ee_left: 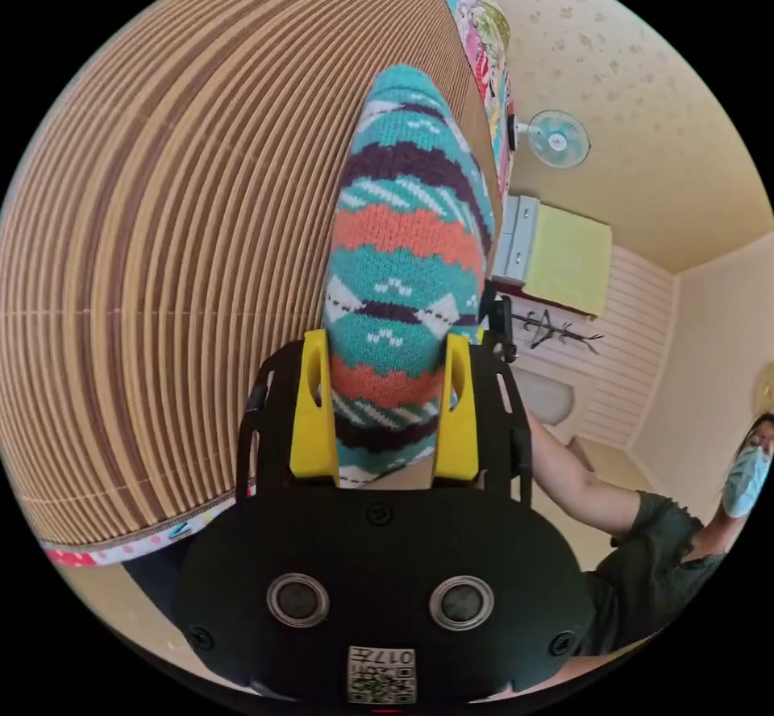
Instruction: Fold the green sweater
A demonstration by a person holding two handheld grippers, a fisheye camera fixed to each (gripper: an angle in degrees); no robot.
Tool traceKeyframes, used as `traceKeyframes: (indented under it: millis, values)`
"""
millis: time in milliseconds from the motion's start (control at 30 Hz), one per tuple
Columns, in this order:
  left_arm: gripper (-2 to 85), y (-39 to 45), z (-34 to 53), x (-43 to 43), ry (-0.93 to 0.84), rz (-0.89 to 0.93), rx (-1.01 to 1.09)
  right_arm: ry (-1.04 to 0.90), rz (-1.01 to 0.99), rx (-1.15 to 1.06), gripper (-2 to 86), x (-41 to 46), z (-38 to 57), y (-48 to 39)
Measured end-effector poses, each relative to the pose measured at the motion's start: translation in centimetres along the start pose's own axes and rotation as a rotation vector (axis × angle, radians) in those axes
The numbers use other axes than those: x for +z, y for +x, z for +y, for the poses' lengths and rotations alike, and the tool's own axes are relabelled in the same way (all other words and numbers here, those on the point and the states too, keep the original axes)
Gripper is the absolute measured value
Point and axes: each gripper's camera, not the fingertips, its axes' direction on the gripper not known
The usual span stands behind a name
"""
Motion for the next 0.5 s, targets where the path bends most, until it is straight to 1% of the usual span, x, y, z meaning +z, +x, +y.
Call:
traceKeyframes:
  millis: [67, 133, 167, 233, 267, 300, 333, 367, 400, 433, 467, 500]
  values:
    - [18.6, 0.1, 0.5, -0.7, -0.024, 0.003, 0.01, -0.002, 0.013, -0.01, 16.7, 1.2, 1.0, -1.3]
    - [17.7, 0.5, 1.5, -2.6, -0.038, -0.004, 0.033, -0.028, 0.005, -0.049, 14.9, 4.6, 2.2, -3.9]
    - [17.2, 0.6, 2.5, -4.7, -0.032, -0.012, 0.052, -0.033, -0.01, -0.061, 14.7, 5.8, 2.5, -4.7]
    - [16.9, 0.5, 4.3, -9.1, -0.001, -0.023, 0.069, -0.034, -0.073, -0.114, 14.1, 11.2, 3.2, -8.7]
    - [16.8, 0.1, 5.7, -12.8, 0.033, -0.028, 0.074, -0.034, -0.091, -0.126, 14.0, 12.9, 3.2, -9.8]
    - [16.7, -0.1, 7.1, -17.1, 0.075, -0.04, 0.083, -0.04, -0.126, -0.148, 14.0, 16.4, 2.9, -12.2]
    - [16.7, -0.2, 7.9, -19.4, 0.098, -0.05, 0.087, -0.053, -0.162, -0.17, 13.9, 20.4, 2.3, -15.0]
    - [16.6, -0.1, 9.4, -24.3, 0.148, -0.079, 0.095, -0.061, -0.179, -0.184, 13.9, 22.5, 1.9, -16.6]
    - [16.6, 0.2, 10.9, -29.4, 0.201, -0.118, 0.102, -0.079, -0.21, -0.221, 13.9, 26.7, 0.9, -20.0]
    - [16.6, 0.4, 11.7, -31.8, 0.227, -0.138, 0.108, -0.094, -0.241, -0.256, 13.9, 30.9, -0.1, -23.7]
    - [16.5, 1.1, 13.2, -37.0, 0.287, -0.181, 0.128, -0.1, -0.257, -0.274, 13.9, 33.1, -0.6, -25.7]
    - [16.5, 1.9, 14.7, -42.0, 0.345, -0.224, 0.152, -0.109, -0.292, -0.311, 14.0, 37.3, -1.7, -29.7]
